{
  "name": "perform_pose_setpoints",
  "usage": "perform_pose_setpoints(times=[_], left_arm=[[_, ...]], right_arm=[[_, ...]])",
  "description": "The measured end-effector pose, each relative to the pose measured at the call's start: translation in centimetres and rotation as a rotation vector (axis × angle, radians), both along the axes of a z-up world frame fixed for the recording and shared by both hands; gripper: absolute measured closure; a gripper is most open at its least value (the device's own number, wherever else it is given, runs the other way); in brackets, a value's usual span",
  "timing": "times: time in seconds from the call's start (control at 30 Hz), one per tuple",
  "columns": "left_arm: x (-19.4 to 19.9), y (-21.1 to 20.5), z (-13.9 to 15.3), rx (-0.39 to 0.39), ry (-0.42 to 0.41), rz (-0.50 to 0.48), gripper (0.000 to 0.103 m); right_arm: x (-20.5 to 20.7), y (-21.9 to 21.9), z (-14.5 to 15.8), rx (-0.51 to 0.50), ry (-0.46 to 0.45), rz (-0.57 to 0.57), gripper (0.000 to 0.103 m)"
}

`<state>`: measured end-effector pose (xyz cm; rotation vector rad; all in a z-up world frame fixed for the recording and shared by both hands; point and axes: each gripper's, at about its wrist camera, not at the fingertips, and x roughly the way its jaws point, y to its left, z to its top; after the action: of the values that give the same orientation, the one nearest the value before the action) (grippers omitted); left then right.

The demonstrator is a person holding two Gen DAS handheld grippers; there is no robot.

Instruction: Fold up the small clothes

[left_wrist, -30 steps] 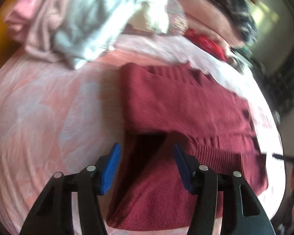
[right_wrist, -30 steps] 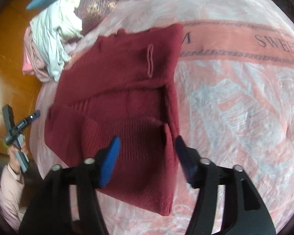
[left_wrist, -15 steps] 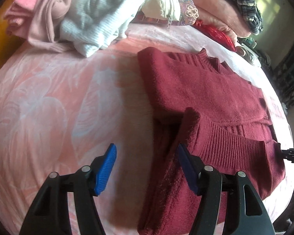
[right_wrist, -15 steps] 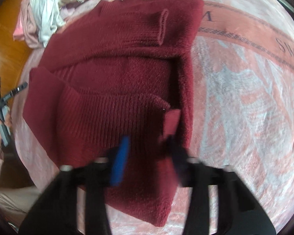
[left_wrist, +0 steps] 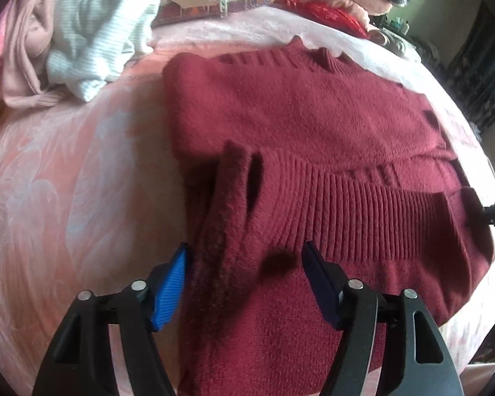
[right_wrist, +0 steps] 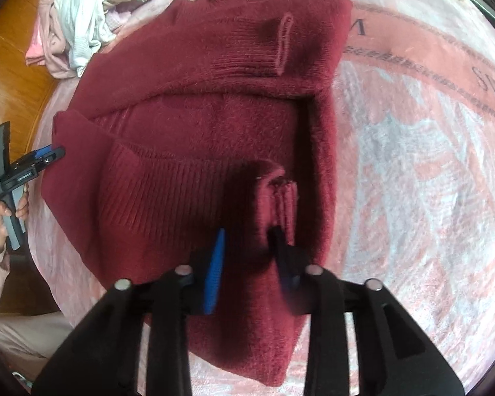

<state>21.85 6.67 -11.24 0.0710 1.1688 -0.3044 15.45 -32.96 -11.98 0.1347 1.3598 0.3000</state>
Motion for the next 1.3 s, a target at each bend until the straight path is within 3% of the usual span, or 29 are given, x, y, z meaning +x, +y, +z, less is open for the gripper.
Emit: perform_pose_setpoints(times=[0.07, 0.1, 0.13, 0.23, 0.33, 0.57, 0.77, 0.87, 0.93, 1.0, 1.07, 1.13, 1.17, 1.2, 1.3], left_arm=[[-0.2, -0.3, -0.2, 0.004, -0.004, -0.006, 0.051], [-0.3, -0.3, -0.2, -0.001, -0.003, -0.008, 0.059], [-0.4, -0.4, -0.1, -0.005, -0.006, -0.009, 0.071], [-0.4, -0.4, 0.2, -0.015, -0.02, -0.01, 0.09], [-0.5, 0.0, 0.7, -0.033, -0.043, 0.006, 0.093], [-1.0, 2.4, 2.3, -0.157, -0.106, 0.069, 0.096], [-0.5, 1.8, -0.4, -0.109, -0.028, 0.072, 0.095], [-0.2, 1.4, -0.6, -0.085, -0.016, 0.07, 0.082], [0.1, 1.5, -0.5, -0.08, -0.015, 0.085, 0.055], [0.5, 1.4, -0.5, -0.105, -0.006, 0.094, 0.055], [0.4, 1.1, -0.5, -0.116, -0.004, 0.087, 0.059], [0.1, 0.5, -0.4, -0.103, -0.013, 0.056, 0.089], [-0.2, 0.1, -0.1, -0.07, -0.036, 0.037, 0.094], [-0.5, -0.1, 0.2, -0.057, -0.052, 0.023, 0.096], [-1.3, 0.7, 1.8, -0.132, -0.089, 0.041, 0.097]], right_arm=[[-0.1, 0.4, 0.0, -0.014, -0.008, 0.018, 0.076], [-0.2, 0.4, 0.0, -0.024, -0.01, 0.023, 0.094], [-0.2, 0.4, -0.1, -0.023, -0.011, 0.023, 0.095], [-0.5, -0.4, 0.3, 0.012, -0.026, 0.015, 0.096], [-0.8, -1.3, 1.2, 0.044, -0.053, 0.0, 0.096], [-1.1, -3.7, 2.3, 0.103, -0.089, -0.07, 0.096], [-0.7, -2.8, -0.6, 0.068, -0.007, -0.078, 0.093], [-0.4, -2.7, -0.5, 0.081, 0.001, -0.085, 0.085], [-0.3, -2.4, -0.4, 0.074, -0.002, -0.083, 0.081], [-0.2, -2.0, -0.6, 0.055, 0.0, -0.076, 0.081], [-0.3, -1.6, -0.5, 0.032, -0.011, -0.056, 0.082], [-0.6, -1.4, -0.2, 0.026, -0.024, -0.04, 0.094], [-0.8, -1.6, 0.2, 0.045, -0.034, -0.042, 0.095], [-1.1, -1.9, 0.6, 0.063, -0.046, -0.046, 0.096], [-1.7, -2.9, 1.7, 0.098, -0.08, -0.052, 0.096]])
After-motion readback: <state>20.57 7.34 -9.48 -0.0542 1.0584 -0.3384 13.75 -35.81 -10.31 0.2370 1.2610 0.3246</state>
